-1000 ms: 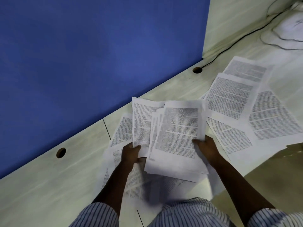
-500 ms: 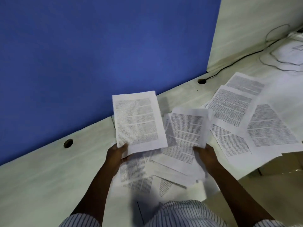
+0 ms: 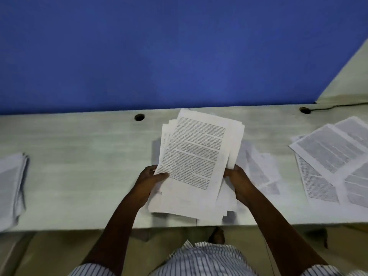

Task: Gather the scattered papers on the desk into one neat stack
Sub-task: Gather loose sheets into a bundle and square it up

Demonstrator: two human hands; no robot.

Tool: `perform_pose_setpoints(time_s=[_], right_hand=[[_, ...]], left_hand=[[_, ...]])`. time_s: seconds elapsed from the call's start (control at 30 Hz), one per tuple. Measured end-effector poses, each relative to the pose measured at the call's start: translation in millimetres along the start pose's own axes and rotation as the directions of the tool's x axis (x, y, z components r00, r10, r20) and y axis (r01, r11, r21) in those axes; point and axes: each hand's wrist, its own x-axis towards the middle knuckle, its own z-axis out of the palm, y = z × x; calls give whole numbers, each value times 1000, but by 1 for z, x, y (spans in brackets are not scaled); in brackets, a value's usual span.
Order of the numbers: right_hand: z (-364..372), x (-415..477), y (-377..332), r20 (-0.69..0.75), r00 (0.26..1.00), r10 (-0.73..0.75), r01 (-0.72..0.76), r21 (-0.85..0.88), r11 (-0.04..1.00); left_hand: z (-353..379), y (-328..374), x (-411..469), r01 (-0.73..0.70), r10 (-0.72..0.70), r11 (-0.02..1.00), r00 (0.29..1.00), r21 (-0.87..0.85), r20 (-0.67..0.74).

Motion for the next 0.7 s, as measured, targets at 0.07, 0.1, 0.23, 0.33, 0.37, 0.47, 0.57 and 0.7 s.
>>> perform_pose_setpoints(time_s=[0.07,0.1,0.23,0.33,0.37,0.47,0.57,0.7], right_hand=[[24,-11,4,63,998,-15,17,-31,999],[38,-18,7,80,997,-17,20,-42,999],[78,-36,8,85,994,70,-73,29,997],[114,-46,9,245,968,60,-50,-44,998],[124,-49,11,318,947,38,-11,-87,996],[162,-60,22,481,876,26,115,-261,959],[196,-67,31,562,825,55,145,-305,941],[231,-74,28,606,792,69,140,-291,947]], left_hand=[[-18,-5,-28,0,1,1000,998,-16,55],[-30,-11,-42,-6,8,999,998,-40,67],[-64,-22,-86,-60,56,987,998,-146,-29],[-92,-26,-118,-87,73,988,991,-127,-112],[-98,-26,-127,-78,66,990,992,-117,-104],[-126,-35,-157,-18,11,991,998,-135,-56],[-148,-43,-181,-1,-16,973,997,-232,-73],[-173,-52,-192,-143,14,929,936,-342,-352]])
